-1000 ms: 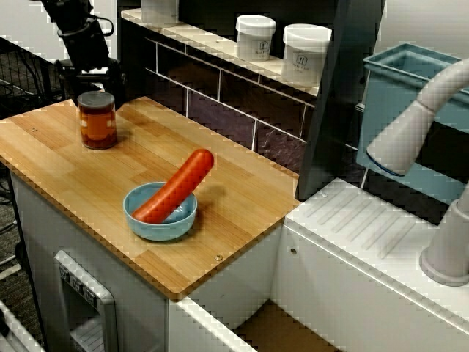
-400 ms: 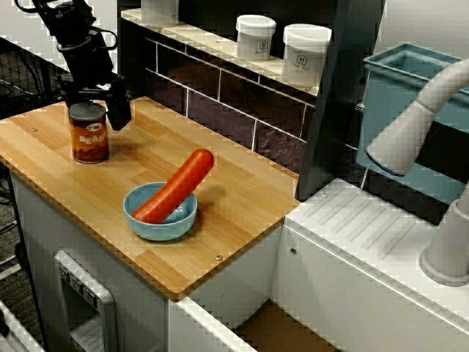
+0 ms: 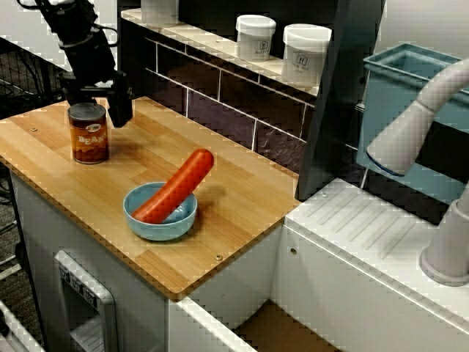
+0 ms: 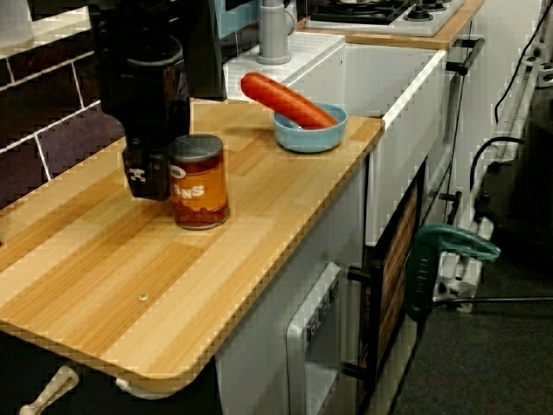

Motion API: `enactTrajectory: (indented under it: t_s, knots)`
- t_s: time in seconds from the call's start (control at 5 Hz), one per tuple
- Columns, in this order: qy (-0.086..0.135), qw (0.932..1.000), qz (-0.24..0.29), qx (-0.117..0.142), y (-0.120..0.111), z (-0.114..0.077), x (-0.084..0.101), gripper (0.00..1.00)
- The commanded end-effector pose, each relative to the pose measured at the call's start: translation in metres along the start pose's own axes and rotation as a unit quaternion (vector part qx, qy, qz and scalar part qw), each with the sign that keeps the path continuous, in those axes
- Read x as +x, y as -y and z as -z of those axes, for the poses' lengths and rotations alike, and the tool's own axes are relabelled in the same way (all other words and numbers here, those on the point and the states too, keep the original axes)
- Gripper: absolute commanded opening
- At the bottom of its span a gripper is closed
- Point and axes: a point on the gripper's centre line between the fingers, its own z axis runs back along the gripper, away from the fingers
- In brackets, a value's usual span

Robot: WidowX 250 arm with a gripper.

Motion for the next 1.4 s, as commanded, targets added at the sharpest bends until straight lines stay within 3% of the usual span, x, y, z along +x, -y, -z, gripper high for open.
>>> enactTrajectory:
  t_s: [0.0, 0.4, 0.8, 1.0, 1.2]
  knots:
    - [0.032, 0.9993, 0.018, -0.005, -0.001, -0.031, 0.011, 1.0]
    - [0.043, 0.9935, 0.094, -0.047, -0.004, -0.063, 0.002, 1.0]
    - [0.034, 0.9832, 0.159, -0.083, -0.018, -0.085, -0.026, 1.0]
    - [0.016, 0.98, 0.181, -0.08, -0.029, -0.08, -0.041, 1.0]
    - [-0.007, 0.9715, 0.224, -0.077, -0.039, -0.068, -0.055, 1.0]
